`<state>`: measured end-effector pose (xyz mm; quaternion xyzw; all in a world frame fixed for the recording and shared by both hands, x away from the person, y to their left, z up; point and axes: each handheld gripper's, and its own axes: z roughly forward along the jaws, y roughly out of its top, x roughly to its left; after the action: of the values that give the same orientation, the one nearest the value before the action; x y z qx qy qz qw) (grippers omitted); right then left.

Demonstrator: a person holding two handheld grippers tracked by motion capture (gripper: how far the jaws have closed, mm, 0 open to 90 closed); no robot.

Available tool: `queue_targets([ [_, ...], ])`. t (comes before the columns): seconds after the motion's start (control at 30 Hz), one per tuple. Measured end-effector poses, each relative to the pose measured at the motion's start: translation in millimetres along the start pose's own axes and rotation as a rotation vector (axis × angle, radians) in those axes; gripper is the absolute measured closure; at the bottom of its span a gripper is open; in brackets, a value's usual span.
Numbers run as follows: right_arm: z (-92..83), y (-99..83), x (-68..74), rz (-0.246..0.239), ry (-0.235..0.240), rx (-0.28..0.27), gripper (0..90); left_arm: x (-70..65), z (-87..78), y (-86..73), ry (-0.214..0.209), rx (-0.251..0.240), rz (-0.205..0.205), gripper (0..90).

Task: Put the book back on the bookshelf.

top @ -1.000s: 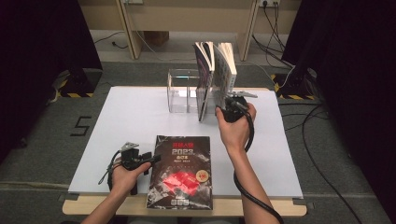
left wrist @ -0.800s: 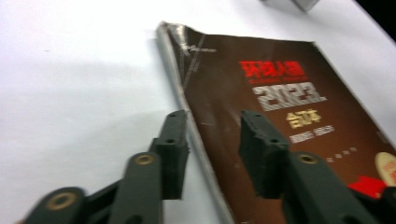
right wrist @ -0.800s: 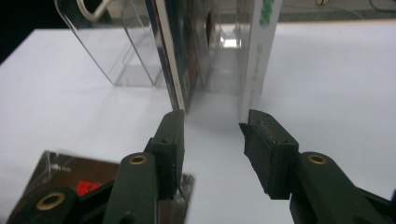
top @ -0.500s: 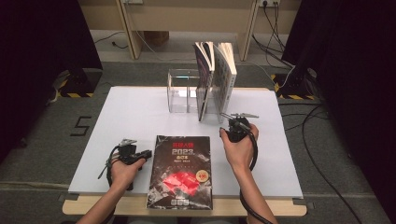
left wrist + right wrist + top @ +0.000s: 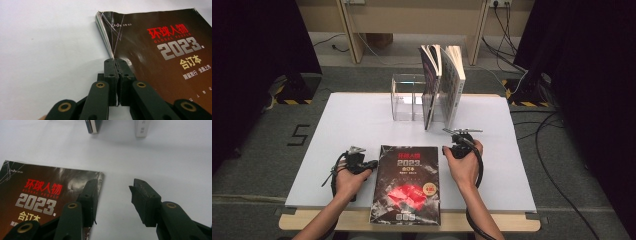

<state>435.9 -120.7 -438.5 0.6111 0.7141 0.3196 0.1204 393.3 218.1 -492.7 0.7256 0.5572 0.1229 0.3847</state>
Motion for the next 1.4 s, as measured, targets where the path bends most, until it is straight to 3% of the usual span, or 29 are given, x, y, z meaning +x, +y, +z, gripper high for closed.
queue_targets([
  [0.27,21.5,3.3,-6.4,-0.003,0.007,0.071,54.8,-18.9,5.5,0.2,-0.042,0.026,0.035,86.6],
  [0.6,33.1,3.0,-21.0,0.04,0.024,0.12,53.2,-37.4,2.0,-8.5,-0.093,0.053,0.083,86.6],
  [0.77,33.5,4.1,-26.1,0.049,0.018,0.118,52.5,-46.8,-1.5,-12.6,-0.143,0.073,0.078,85.6],
  [0.87,33.0,4.6,-28.3,0.058,0.022,0.119,52.8,-44.0,-5.4,-10.6,-0.17,0.063,0.053,80.8],
  [0.9,32.9,4.6,-28.2,0.058,0.021,0.119,52.8,-42.5,-7.6,-9.0,-0.173,0.053,0.042,78.9],
  [1.0,33.2,3.7,-27.9,0.05,0.017,0.12,52.7,-43.1,-15.9,-4.5,-0.142,0.0,0.058,77.2],
  [1.07,33.1,3.7,-28.9,0.05,0.023,0.12,52.6,-47.1,-17.9,-3.2,-0.155,-0.01,0.066,76.2],
  [1.2,33.3,2.7,-27.6,0.048,0.017,0.114,52.4,-55.0,-10.1,-6.7,-0.176,0.018,0.097,72.8],
  [1.4,33.4,1.7,-24.4,0.038,-0.002,0.113,53.6,-55.6,0.2,-13.8,-0.157,0.064,0.113,71.0],
])
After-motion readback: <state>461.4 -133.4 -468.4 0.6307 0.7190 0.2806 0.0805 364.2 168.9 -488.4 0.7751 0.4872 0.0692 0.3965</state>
